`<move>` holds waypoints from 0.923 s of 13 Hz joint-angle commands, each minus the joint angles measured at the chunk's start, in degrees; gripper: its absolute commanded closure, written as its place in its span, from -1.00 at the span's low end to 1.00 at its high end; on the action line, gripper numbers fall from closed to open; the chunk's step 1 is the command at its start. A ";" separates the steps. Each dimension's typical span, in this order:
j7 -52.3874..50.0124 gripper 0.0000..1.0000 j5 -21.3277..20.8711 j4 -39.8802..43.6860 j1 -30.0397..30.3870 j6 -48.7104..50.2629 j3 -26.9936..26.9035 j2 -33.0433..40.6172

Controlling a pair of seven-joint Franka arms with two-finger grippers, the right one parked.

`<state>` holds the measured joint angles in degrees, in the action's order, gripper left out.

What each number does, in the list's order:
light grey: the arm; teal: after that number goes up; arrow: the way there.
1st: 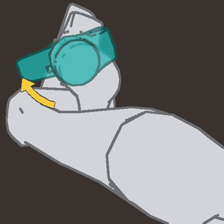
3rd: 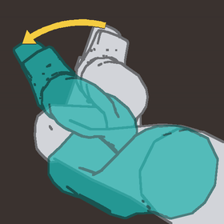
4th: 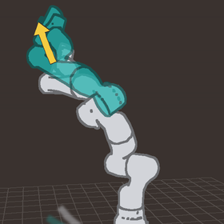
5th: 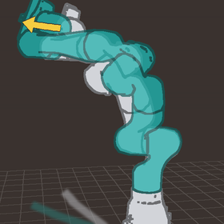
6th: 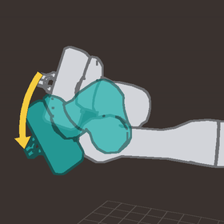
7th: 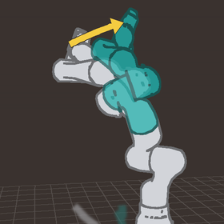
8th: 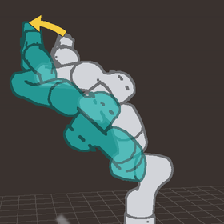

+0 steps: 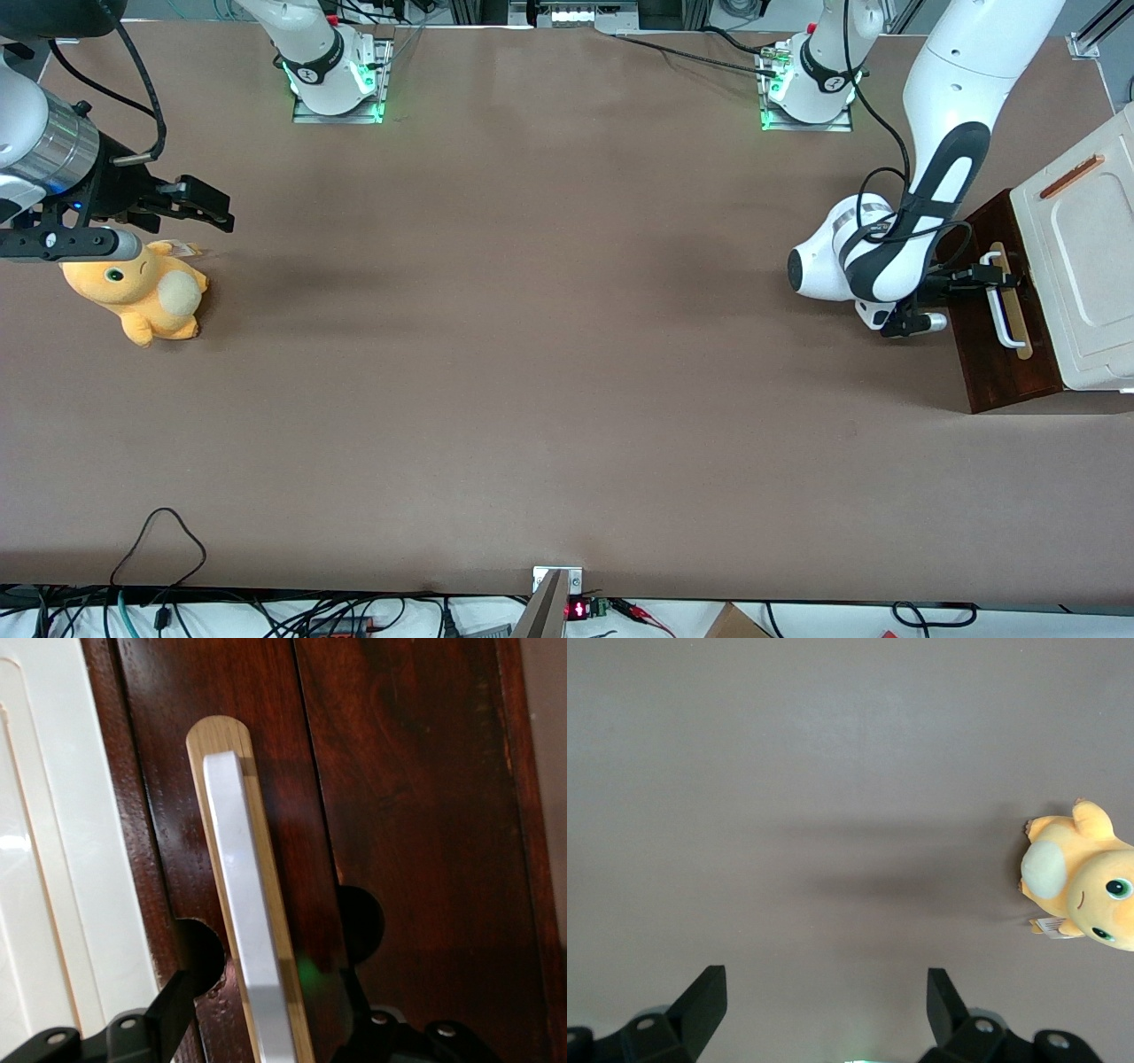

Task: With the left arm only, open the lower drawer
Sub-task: 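Close the left gripper around the white drawer handle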

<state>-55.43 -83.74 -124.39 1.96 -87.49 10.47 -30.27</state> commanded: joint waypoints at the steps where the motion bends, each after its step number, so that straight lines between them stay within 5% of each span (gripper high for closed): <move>1: -0.20 -0.33 -1.52 1.87 -0.73 0.83 -0.80 -1.37; 4: -0.20 -0.09 -1.52 1.96 -0.82 0.83 -0.80 -1.55; 12: -0.20 0.06 -1.52 2.58 -0.99 0.66 -0.80 -2.43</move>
<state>-55.44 -84.28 -123.07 1.49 -87.50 10.18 -31.68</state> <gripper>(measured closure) 0.524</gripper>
